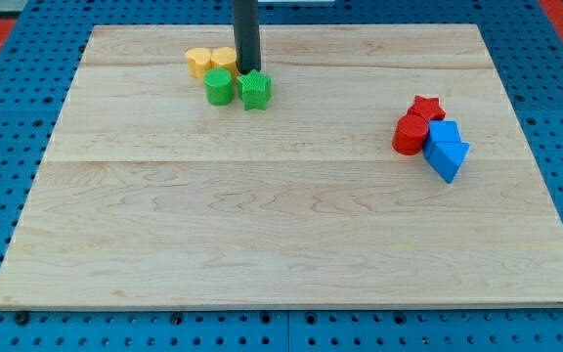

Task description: Move the green blocks into the yellow blocks

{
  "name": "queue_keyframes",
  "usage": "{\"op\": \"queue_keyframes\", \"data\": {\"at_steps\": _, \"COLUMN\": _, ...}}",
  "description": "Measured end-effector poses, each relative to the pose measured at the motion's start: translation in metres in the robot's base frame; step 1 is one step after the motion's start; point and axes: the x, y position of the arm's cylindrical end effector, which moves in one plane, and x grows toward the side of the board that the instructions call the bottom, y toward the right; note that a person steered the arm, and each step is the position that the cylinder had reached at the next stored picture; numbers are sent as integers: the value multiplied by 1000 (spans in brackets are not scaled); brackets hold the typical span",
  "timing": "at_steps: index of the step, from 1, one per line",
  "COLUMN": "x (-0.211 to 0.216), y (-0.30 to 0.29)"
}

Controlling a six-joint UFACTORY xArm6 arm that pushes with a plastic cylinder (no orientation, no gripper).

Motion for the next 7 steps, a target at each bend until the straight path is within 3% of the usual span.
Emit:
{"op": "queue_keyframes", "data": {"at_steps": 3, "x": -41, "y": 4}}
{"op": "queue_keyframes", "data": {"at_steps": 4, "x": -35, "y": 19}}
{"op": "queue_keyframes", "data": {"at_steps": 5, "x": -10, "y": 89}}
{"op": "queue_keyframes", "data": {"at_steps": 6, "x": 25, "y": 76}}
{"op": "queue_keyframes", "data": {"at_steps": 7, "x": 31, "y": 43}}
